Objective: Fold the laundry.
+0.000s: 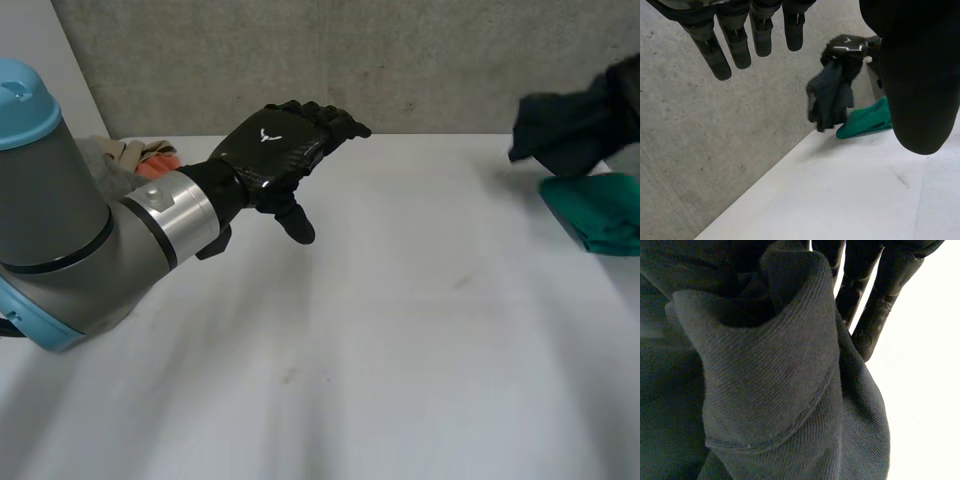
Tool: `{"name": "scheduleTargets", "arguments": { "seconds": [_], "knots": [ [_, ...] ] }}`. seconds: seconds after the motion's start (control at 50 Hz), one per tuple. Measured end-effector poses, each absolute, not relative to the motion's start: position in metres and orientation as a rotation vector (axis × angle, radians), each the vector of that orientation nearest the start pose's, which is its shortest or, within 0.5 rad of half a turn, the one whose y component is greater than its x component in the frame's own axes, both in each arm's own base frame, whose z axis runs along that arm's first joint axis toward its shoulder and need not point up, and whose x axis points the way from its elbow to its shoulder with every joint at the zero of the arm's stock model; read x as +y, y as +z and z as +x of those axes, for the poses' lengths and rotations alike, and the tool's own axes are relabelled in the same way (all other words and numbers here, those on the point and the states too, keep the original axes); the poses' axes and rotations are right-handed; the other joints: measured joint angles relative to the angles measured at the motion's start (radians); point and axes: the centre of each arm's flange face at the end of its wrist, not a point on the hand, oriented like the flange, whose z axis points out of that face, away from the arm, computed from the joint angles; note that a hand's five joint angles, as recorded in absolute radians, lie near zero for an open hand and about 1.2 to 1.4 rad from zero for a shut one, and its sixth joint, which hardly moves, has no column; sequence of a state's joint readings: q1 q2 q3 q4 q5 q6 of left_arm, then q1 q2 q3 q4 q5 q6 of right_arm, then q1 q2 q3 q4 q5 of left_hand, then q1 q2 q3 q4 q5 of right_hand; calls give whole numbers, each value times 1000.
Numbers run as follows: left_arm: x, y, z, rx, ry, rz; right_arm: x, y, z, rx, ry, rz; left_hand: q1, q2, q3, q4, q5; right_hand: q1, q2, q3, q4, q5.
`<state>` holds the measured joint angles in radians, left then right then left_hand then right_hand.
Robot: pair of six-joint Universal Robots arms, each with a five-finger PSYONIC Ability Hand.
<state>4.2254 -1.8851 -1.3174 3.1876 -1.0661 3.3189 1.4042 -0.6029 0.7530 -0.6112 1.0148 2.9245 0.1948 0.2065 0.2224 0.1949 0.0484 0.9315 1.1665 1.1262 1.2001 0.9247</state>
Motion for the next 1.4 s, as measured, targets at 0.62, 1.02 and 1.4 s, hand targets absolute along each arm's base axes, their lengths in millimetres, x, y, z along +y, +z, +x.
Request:
{"name": "scheduleTargets", "arguments": {
  "seconds": [0.62, 1.02, 1.4],
  "knots": [
    [-234, 284, -334, -1573, 1713, -1068, -530, 89, -28, 1764, -2362, -686, 3, 0, 0, 2, 0, -107, -165, -138, -184, -105],
    [-216, 298, -344, -1498, 1717, -1091, -468, 146, -122, 2274, -2410, -566, 3, 0, 0, 2, 0, -729, -946, -910, -959, -857],
    [-260, 338, -310, -1526, 2068, -887, -449, 321, -102, 2176, -3152, -201, -1, 0, 0, 0, 0, -729, -946, -910, -959, -857]
  ]
}}
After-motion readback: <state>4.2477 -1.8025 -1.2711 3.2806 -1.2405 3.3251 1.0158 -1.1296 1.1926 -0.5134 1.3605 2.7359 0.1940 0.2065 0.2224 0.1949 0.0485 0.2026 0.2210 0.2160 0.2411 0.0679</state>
